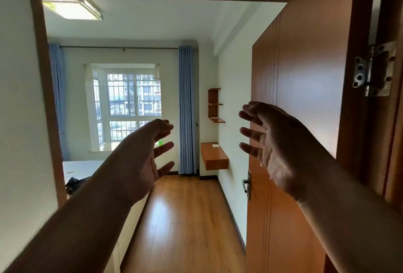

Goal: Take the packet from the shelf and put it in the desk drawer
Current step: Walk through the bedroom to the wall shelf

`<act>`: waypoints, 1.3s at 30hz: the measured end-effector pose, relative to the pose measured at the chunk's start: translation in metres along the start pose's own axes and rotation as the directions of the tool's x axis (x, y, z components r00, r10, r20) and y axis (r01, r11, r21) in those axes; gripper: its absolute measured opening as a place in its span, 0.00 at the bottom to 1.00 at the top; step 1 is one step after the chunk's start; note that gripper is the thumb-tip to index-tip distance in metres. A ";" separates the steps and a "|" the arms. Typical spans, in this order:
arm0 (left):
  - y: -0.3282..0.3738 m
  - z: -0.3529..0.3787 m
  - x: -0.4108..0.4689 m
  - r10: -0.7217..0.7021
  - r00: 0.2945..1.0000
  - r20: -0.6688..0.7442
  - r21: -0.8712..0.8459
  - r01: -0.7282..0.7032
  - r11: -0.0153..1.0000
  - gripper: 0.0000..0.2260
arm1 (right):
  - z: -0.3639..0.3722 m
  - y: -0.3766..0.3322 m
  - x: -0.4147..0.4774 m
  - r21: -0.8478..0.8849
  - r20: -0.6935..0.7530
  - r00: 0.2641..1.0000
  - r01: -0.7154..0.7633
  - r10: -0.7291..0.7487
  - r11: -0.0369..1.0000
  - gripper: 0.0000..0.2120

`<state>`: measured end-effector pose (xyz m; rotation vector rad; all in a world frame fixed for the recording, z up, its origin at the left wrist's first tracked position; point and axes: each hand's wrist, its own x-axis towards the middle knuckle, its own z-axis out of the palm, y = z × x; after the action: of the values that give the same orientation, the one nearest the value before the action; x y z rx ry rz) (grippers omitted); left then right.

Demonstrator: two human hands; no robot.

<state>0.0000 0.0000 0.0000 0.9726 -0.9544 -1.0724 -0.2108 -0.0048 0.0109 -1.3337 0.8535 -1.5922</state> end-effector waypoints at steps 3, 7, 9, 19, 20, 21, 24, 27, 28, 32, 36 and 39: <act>-0.006 -0.001 0.007 0.008 1.000 -0.002 0.012 -0.008 1.000 0.10 | -0.003 0.007 0.005 -0.006 0.048 0.999 -0.006 0.006 1.000 0.13; -0.012 -0.004 0.014 -0.007 1.000 -0.021 0.004 0.007 1.000 0.12 | -0.002 0.019 0.012 -0.009 0.054 0.998 -0.023 0.024 1.000 0.14; -0.016 -0.007 0.021 -0.010 1.000 -0.025 -0.004 0.010 1.000 0.14 | -0.001 0.024 0.017 -0.020 0.049 0.998 -0.037 0.038 0.999 0.15; -0.037 -0.039 0.096 -0.033 0.999 -0.017 -0.060 0.032 0.998 0.17 | 0.040 0.065 0.063 -0.120 -0.012 1.000 -0.010 0.009 0.993 0.06; -0.039 -0.047 0.108 -0.034 0.999 -0.009 -0.069 0.033 0.997 0.17 | 0.049 0.071 0.072 -0.129 -0.021 1.000 -0.007 0.004 0.992 0.07; -0.043 -0.053 0.118 -0.026 1.000 0.002 -0.073 0.027 0.997 0.18 | 0.054 0.075 0.078 -0.128 -0.030 1.000 -0.005 0.001 0.992 0.07; -0.050 -0.065 0.142 -0.019 1.000 0.023 -0.069 0.021 0.997 0.19 | 0.069 0.089 0.093 -0.110 -0.035 0.999 -0.023 0.020 0.994 0.12; -0.053 -0.076 0.170 -0.041 0.999 0.030 -0.043 0.042 0.998 0.19 | 0.088 0.107 0.110 -0.114 -0.048 0.998 -0.045 0.040 0.992 0.15; -0.053 -0.080 0.178 -0.047 0.998 0.038 -0.037 0.048 0.998 0.19 | 0.093 0.113 0.114 -0.116 -0.055 0.998 -0.046 0.040 0.992 0.15; -0.060 -0.095 0.205 -0.033 0.997 0.066 -0.011 0.034 0.999 0.19 | 0.106 0.141 0.129 -0.130 -0.093 0.995 -0.043 0.031 0.991 0.17; -0.075 -0.105 0.228 -0.058 0.993 0.107 0.013 0.057 0.998 0.17 | 0.117 0.166 0.145 -0.161 -0.110 0.993 -0.056 0.038 0.985 0.28; -0.086 -0.107 0.249 -0.066 0.991 0.118 0.027 0.063 0.998 0.16 | 0.120 0.181 0.159 -0.171 -0.122 0.992 -0.061 0.041 0.983 0.29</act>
<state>0.1305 -0.2402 -0.0772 0.9724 -1.0400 -1.1867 -0.0678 -0.2182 -0.0676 -1.3370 1.1126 -1.5981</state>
